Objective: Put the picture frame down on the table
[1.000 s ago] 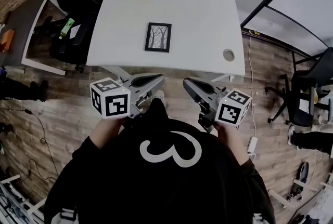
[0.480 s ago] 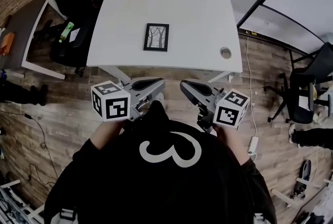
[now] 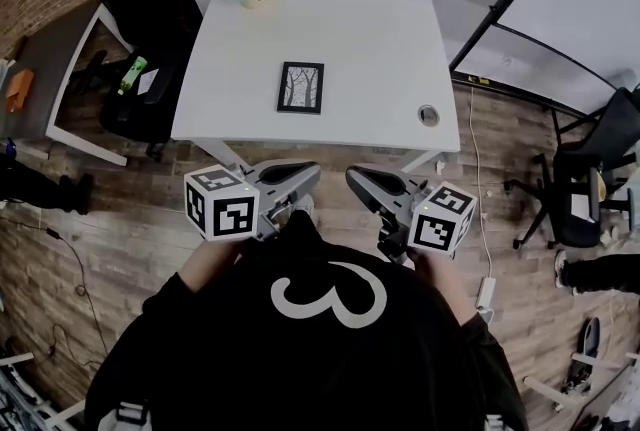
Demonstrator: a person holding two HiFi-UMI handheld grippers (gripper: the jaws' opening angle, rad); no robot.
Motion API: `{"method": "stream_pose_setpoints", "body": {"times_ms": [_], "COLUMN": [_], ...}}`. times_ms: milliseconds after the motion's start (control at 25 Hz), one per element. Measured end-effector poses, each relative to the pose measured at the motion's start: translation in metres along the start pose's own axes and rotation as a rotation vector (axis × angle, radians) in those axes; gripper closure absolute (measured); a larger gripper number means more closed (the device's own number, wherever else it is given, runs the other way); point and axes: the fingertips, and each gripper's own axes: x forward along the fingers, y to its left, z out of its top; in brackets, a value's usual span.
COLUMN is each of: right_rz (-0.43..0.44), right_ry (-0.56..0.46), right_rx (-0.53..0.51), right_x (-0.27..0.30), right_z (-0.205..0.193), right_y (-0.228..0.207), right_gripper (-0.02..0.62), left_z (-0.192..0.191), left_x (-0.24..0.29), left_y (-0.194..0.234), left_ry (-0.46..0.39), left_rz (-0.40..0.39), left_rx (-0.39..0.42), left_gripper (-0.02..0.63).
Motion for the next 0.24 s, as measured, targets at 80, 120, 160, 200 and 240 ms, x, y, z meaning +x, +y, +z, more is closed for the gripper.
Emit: {"method": "stream_pose_setpoints", "body": {"times_ms": [80,120,160,200,240], "right_rz": [0.007,0.01,0.013,0.014,0.015], "right_ry": [-0.012,-0.014,-0.014,-0.013,-0.011], "right_rx": [-0.013,-0.02,-0.025,-0.03,-0.034], "right_x": [-0.0016,-0.002,-0.0023,-0.0026,-0.0028], "right_z": [0.0071,0.0091,0.01,0.0105,0.0107], "right_y": [0.0043,0.0061,0.0075,0.0088,0.0099], "right_gripper": [0.572,0.572,0.572,0.572,0.572], "left_z": [0.005,0.0068,0.0078,0.0084,0.0089], "left_x": [-0.0004,-0.0007,-0.001,-0.0015,-0.0021], "left_y": [-0.0033,-0.0047,-0.006,-0.0073,-0.0085], "left_ry": [-0.005,-0.006,-0.006,-0.006,-0.006], "left_rz": [0.002,0.004,0.006,0.008,0.01], "left_rx": [0.007,0.01,0.013,0.016,0.019], "left_gripper": [0.591,0.591,0.591,0.591,0.591]}}
